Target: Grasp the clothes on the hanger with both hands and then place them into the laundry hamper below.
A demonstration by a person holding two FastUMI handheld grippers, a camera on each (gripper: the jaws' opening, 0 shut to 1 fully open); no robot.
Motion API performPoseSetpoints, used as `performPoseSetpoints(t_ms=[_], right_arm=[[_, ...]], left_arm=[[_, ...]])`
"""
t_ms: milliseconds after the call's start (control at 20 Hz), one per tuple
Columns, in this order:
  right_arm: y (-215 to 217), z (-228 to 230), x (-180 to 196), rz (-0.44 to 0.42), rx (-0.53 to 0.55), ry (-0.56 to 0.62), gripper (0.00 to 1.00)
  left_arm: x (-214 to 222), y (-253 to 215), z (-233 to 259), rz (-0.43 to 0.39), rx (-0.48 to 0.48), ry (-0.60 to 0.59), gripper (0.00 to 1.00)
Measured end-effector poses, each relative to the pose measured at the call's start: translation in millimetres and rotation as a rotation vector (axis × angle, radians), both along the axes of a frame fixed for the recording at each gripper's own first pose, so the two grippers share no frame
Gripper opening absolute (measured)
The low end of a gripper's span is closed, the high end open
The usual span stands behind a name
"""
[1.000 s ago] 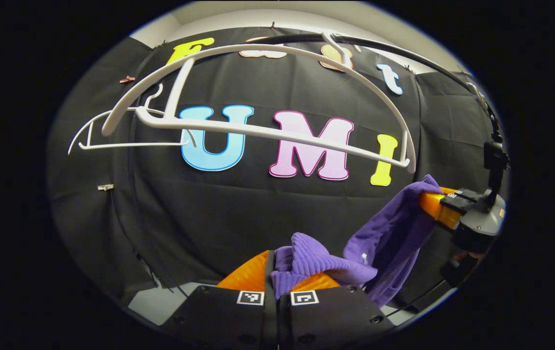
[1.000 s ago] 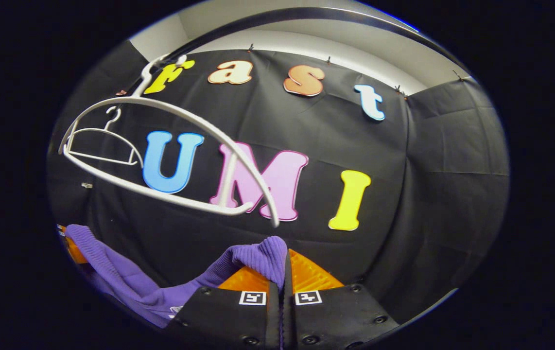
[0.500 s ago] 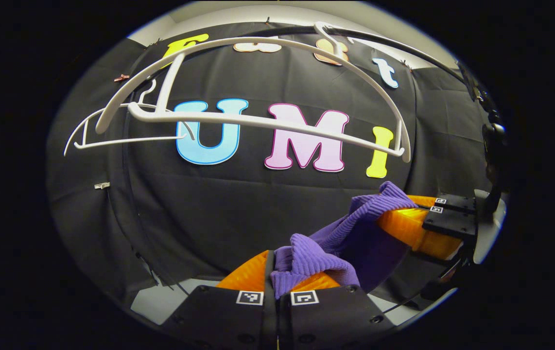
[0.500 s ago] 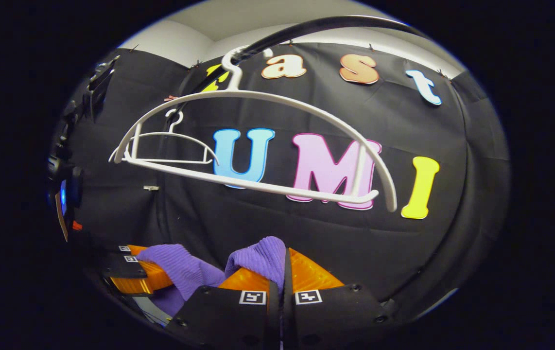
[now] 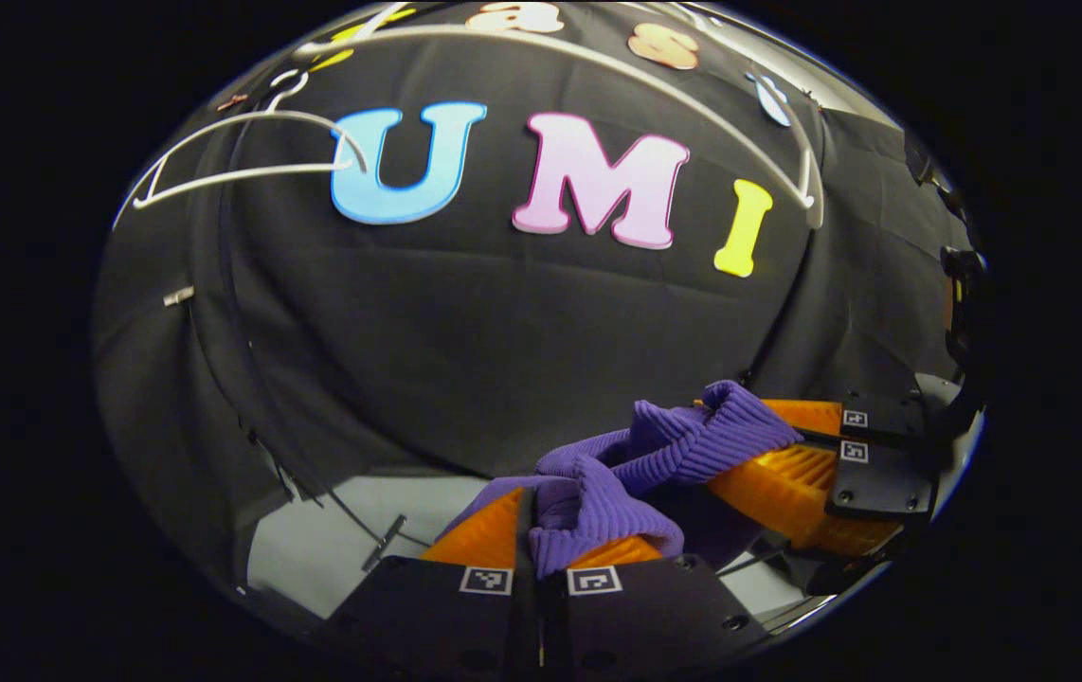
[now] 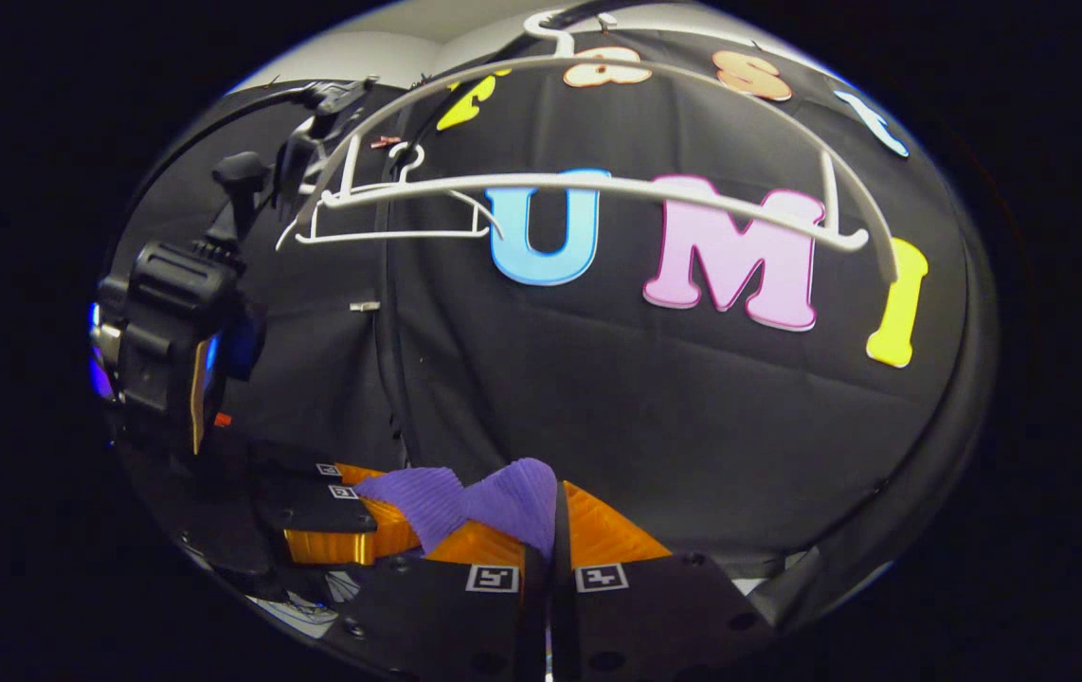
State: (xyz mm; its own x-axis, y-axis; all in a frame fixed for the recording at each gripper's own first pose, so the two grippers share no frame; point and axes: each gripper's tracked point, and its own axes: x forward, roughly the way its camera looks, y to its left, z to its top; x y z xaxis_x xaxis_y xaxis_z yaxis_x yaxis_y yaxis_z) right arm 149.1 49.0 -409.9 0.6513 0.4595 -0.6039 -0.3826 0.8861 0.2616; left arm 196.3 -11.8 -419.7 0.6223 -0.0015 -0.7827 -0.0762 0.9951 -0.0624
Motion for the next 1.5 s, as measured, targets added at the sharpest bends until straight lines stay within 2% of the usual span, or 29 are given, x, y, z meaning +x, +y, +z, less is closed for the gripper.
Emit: performPoseSetpoints(t_ms=[250, 450, 600, 650, 700, 750, 800, 950, 1000, 1050, 1300, 1400, 1450, 1500], right_arm=[[7, -47, -31, 0.024, -0.013, 0.183, 0.07], [0, -64, -32, 0.021, -0.051, 0.224, 0.07], [-2, -68, -37, 0.021, -0.05, 0.247, 0.07], [-4, -67, -39, 0.024, -0.046, 0.25, 0.07], [-4, -68, -39, 0.027, -0.049, 0.248, 0.08], [-5, -66, -40, 0.03, -0.055, 0.243, 0.23], [-4, -63, -39, 0.035, -0.052, 0.233, 0.39], [-8, -59, -35, 0.044, -0.093, 0.201, 0.77], [-12, -60, -34, 0.045, -0.107, 0.193, 0.74], [-15, -58, -35, 0.044, -0.107, 0.19, 0.76], [-26, -53, -34, 0.023, -0.128, 0.17, 0.76], [-29, -49, -34, 0.023, -0.144, 0.159, 0.85], [-31, -45, -33, 0.02, -0.148, 0.149, 0.95], [-32, -42, -32, 0.016, -0.151, 0.138, 1.0]], left_arm=[[-20, 1, -37, 0.011, -0.015, 0.167, 0.07], [-29, 2, -43, 0.057, -0.037, 0.211, 0.08], [-32, 1, -44, 0.06, -0.04, 0.229, 0.11], [-33, 3, -46, 0.057, -0.04, 0.235, 0.08], [-32, 4, -44, 0.054, -0.047, 0.238, 0.17], [-31, 4, -43, 0.054, -0.056, 0.246, 0.31], [-31, 2, -47, 0.057, -0.065, 0.257, 0.27], [-36, 4, -44, 0.082, -0.075, 0.274, 0.69], [-36, 4, -44, 0.087, -0.068, 0.271, 0.82], [-35, 5, -48, 0.091, -0.059, 0.266, 0.95], [-35, 9, -32, 0.087, -0.027, 0.229, 0.96], [-37, 11, -26, 0.082, -0.016, 0.211, 0.96], [-39, 12, -21, 0.079, -0.008, 0.2, 0.96], [-38, 13, -16, 0.077, -0.002, 0.184, 0.96]])
